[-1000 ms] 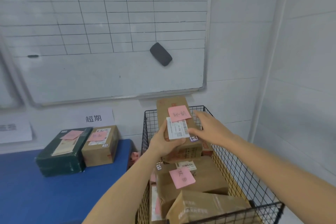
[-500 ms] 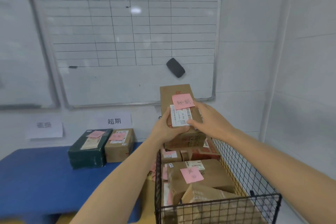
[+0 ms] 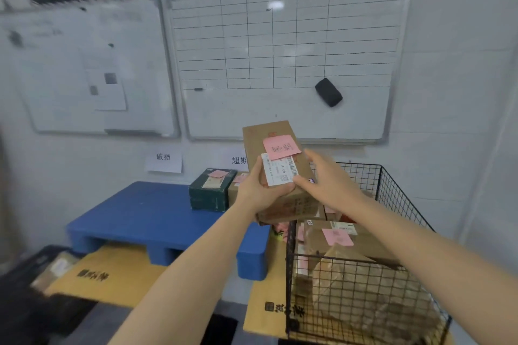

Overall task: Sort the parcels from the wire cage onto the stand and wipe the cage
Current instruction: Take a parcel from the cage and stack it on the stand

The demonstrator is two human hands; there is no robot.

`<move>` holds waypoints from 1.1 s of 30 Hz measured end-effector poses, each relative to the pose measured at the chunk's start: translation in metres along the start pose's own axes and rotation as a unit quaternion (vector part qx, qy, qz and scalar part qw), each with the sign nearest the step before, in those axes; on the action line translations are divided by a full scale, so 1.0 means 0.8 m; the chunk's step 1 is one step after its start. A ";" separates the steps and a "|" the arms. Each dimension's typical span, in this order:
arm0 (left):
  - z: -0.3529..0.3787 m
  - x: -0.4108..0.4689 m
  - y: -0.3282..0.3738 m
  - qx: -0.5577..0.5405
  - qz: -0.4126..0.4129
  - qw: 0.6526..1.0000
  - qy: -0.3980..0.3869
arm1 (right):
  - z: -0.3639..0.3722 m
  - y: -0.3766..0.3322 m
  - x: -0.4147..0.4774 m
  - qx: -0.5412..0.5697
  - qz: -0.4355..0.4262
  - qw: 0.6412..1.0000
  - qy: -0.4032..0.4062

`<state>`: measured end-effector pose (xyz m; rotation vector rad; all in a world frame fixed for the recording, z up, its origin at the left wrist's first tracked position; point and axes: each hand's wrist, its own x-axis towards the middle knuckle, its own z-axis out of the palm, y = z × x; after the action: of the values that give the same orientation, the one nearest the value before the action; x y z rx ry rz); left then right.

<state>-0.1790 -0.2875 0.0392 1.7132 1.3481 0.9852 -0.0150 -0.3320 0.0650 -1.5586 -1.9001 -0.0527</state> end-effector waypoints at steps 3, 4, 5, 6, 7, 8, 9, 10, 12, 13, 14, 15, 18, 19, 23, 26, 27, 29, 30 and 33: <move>-0.018 -0.014 -0.014 -0.007 -0.008 1.000 0.019 | 0.017 -0.020 -0.001 0.016 -0.010 1.000 -0.012; -0.023 -0.018 -0.020 -0.005 -0.010 1.000 0.023 | 0.025 -0.026 0.000 0.019 -0.014 1.000 -0.013; -0.030 -0.021 -0.027 -0.002 -0.014 1.000 0.027 | 0.033 -0.032 0.001 0.021 -0.017 1.000 -0.015; -0.037 -0.024 -0.034 0.002 -0.018 0.999 0.032 | 0.042 -0.039 0.002 0.022 -0.019 0.999 -0.021; -0.045 -0.026 -0.042 0.003 -0.024 0.999 0.038 | 0.052 -0.045 0.004 0.026 -0.023 0.999 -0.026; -0.054 -0.027 -0.051 0.000 -0.030 0.999 0.044 | 0.063 -0.053 0.006 0.031 -0.026 0.999 -0.029; -0.063 -0.027 -0.061 -0.005 -0.038 0.998 0.049 | 0.074 -0.060 0.009 0.035 -0.028 0.998 -0.034; -0.072 -0.025 -0.073 -0.010 -0.048 0.997 0.053 | 0.087 -0.067 0.013 0.038 -0.028 0.998 -0.038; -0.091 -0.019 -0.099 -0.014 -0.068 0.996 0.057 | 0.114 -0.082 0.020 0.049 -0.025 0.997 -0.054; -0.100 -0.016 -0.112 -0.013 -0.078 0.995 0.060 | 0.127 -0.090 0.025 0.054 -0.023 0.996 -0.061; -0.108 -0.011 -0.126 -0.011 -0.088 0.994 0.064 | 0.141 -0.097 0.031 0.058 -0.017 0.996 -0.068; -0.116 -0.007 -0.140 -0.009 -0.100 0.993 0.067 | 0.156 -0.104 0.036 0.061 -0.013 0.995 -0.075; -0.136 0.010 -0.178 -0.002 -0.129 0.990 0.063 | 0.200 -0.121 0.051 0.060 -0.009 0.993 -0.100; -0.140 0.015 -0.189 0.001 -0.133 0.989 0.059 | 0.214 -0.125 0.056 0.060 -0.010 0.993 -0.105; -0.154 0.046 -0.228 0.000 -0.153 0.987 0.053 | 0.264 -0.129 0.069 0.046 0.008 0.992 -0.114; -0.155 0.071 -0.253 -0.016 -0.178 0.982 0.057 | 0.293 -0.120 0.079 0.014 0.031 0.991 -0.132; -0.154 0.077 -0.260 -0.028 -0.186 0.980 0.064 | 0.300 -0.115 0.082 0.004 0.039 0.990 -0.139; -0.150 0.088 -0.273 -0.063 -0.208 0.973 0.083 | 0.316 -0.105 0.092 -0.008 0.057 0.986 -0.153; -0.146 0.095 -0.278 -0.084 -0.223 0.967 0.092 | 0.324 -0.099 0.098 -0.013 0.068 0.984 -0.165; -0.132 0.123 -0.279 -0.134 -0.281 0.945 0.104 | 0.349 -0.083 0.116 -0.017 0.083 0.976 -0.201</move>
<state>-0.3518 -0.1415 -0.1009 0.9563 1.6269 0.9691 -0.2088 -0.1511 -0.0789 -1.8532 -2.0669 0.3266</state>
